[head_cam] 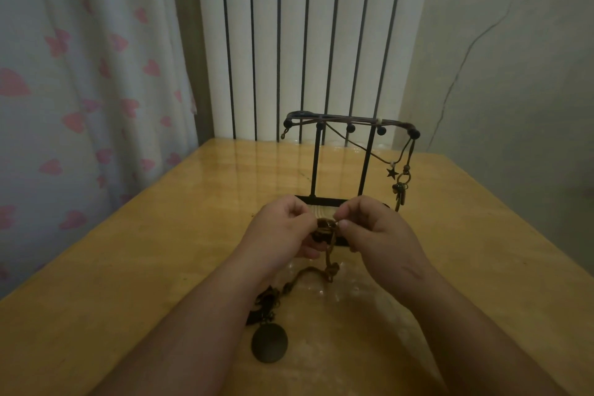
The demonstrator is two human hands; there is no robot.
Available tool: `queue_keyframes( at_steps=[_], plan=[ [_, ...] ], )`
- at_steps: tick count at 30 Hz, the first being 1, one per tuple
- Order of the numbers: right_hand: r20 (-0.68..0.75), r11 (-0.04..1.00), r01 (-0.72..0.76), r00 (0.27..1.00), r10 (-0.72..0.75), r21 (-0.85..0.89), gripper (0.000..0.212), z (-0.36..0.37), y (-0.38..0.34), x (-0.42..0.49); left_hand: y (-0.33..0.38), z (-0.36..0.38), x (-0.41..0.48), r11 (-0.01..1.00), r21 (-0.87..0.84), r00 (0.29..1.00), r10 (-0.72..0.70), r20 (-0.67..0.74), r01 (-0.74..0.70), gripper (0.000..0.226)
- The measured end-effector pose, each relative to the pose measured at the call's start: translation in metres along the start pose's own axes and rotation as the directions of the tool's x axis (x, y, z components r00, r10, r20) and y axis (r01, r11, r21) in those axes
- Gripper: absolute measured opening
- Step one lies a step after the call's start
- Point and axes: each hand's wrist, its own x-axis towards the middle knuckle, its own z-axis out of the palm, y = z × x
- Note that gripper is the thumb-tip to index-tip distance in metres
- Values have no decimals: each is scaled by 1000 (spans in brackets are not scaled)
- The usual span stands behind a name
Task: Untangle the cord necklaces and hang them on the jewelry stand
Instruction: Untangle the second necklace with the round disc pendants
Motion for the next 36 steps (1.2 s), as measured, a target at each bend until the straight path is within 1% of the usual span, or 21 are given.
queue_keyframes(
  at_steps=[1, 3, 4, 6, 8, 10, 13, 17, 19, 22, 24, 30, 33, 36],
  plan=[
    [11, 1000, 0, 1000, -1, 26, 16, 0, 0, 0, 0, 0, 0, 1000, -10, 1000, 5, -5, -5, 6],
    [25, 998, 9, 1000, -10, 56, 16, 1, 0, -1, 0, -1, 1, 999, -41, 1000, 7, 6, -7, 18],
    [25, 999, 19, 999, -19, 35, 16, 1, 1, -1, 0, -1, 1, 999, -41, 1000, 10, 18, -10, 22],
    [18, 997, 45, 999, -43, -68, 17, 2, 2, -2, -1, -2, 1, 1000, -3, 999, 24, 42, -24, 25],
    [-5, 987, 69, 998, -70, -143, 19, 3, 2, -2, -2, -2, 1, 1000, 11, 998, 24, 54, -25, 24],
    [-32, 982, 87, 995, -93, -169, 20, 3, 1, -1, -2, -3, 0, 1000, 0, 998, 19, 55, -19, 21],
    [-56, 981, 98, 992, -109, -168, 19, 1, 2, -1, -4, -5, 0, 998, 40, 998, 41, 48, -43, 16],
    [-35, 980, 107, 993, -115, -169, 18, 1, 2, -1, -4, -4, 0, 996, 68, 998, 61, 31, -63, 13],
    [-32, 975, 107, 993, -115, -195, 19, 2, 4, 0, -4, -2, 1, 987, 129, 995, 96, 14, -97, 13],
    [-40, 973, 89, 994, -100, -213, 14, 2, 7, 1, -8, 2, 2, 941, 289, 982, 187, -8, -177, 13],
    [-43, 972, 88, 994, -100, -216, 11, 1, 8, 1, -9, 4, 2, 918, 345, 976, 216, -18, -197, 14],
    [-54, 975, 83, 994, -96, -208, 10, 3, 7, 1, -5, 3, 1, 933, 295, 976, 217, -2, -207, 14],
    [-51, 975, 71, 995, -84, -211, 8, 3, 7, 1, -6, 4, 2, 920, 338, 977, 211, -7, -196, 12],
    [-27, 972, 78, 996, -86, -220, 9, 3, 8, 0, -7, 3, 2, 919, 338, 976, 219, -6, -204, 13]
  ],
)
